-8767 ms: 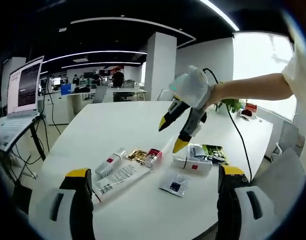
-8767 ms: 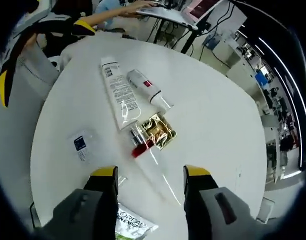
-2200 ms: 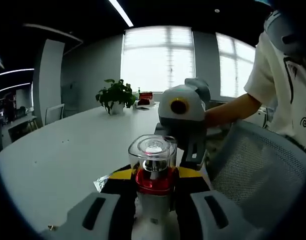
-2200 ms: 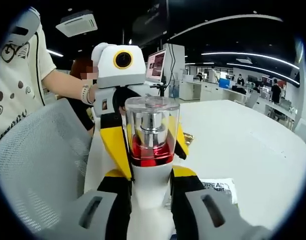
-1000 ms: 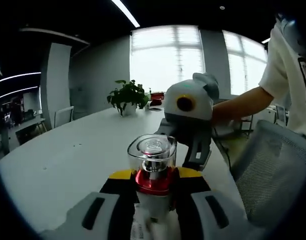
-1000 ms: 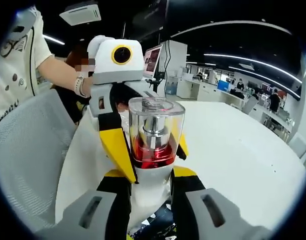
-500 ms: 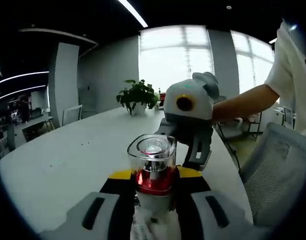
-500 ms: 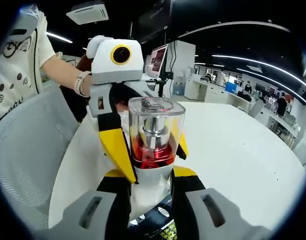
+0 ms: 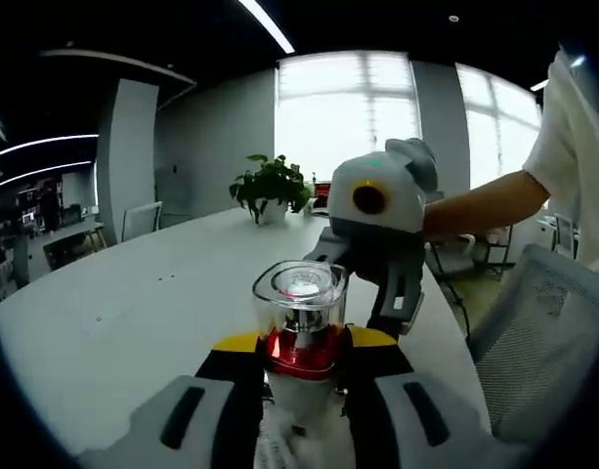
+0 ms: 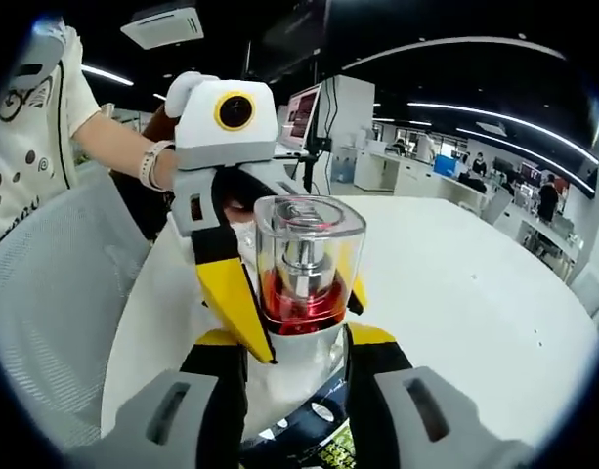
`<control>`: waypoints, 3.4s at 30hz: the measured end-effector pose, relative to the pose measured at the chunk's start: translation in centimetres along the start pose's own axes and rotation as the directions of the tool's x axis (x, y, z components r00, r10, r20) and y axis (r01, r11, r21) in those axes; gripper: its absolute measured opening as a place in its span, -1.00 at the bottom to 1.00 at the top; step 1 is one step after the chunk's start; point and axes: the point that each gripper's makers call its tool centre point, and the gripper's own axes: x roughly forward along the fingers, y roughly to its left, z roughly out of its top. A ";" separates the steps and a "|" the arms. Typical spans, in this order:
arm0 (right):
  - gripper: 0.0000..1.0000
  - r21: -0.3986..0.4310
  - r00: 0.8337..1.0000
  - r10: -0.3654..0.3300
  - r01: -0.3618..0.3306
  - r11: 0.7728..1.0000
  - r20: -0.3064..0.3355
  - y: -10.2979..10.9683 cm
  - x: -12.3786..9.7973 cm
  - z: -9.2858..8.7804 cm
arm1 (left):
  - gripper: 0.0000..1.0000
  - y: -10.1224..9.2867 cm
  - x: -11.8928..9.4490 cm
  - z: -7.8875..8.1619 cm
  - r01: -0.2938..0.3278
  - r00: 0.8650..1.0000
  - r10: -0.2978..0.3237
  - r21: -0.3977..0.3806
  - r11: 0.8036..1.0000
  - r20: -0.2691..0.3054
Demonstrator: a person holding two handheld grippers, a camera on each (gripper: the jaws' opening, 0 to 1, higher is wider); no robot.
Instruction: Arrange the skincare products in the storage area until every visible bottle or jar stands upright without overlapping.
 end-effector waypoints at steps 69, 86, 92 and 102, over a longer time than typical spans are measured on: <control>0.97 0.134 0.961 -0.267 0.275 0.952 -0.079 0.8 -3.7 1.3 | 0.41 0.8 -6.4 0.4 -0.183 0.982 0.180 -0.057 0.981 -0.054; 0.99 0.140 0.944 -0.325 0.329 0.934 -0.052 2.5 -5.6 3.7 | 0.79 -0.3 -10.2 0.4 -0.253 0.963 0.249 -0.033 0.967 -0.103; 0.99 0.132 0.941 -0.335 0.339 0.932 -0.047 3.1 -6.2 3.9 | 0.89 -0.6 -11.4 -0.1 -0.274 0.955 0.265 -0.053 0.960 -0.130; 0.99 0.150 0.931 -0.362 0.366 0.919 -0.053 4.1 -7.4 4.3 | 0.98 -1.0 -13.9 0.3 -0.315 0.944 0.305 -0.070 0.946 -0.126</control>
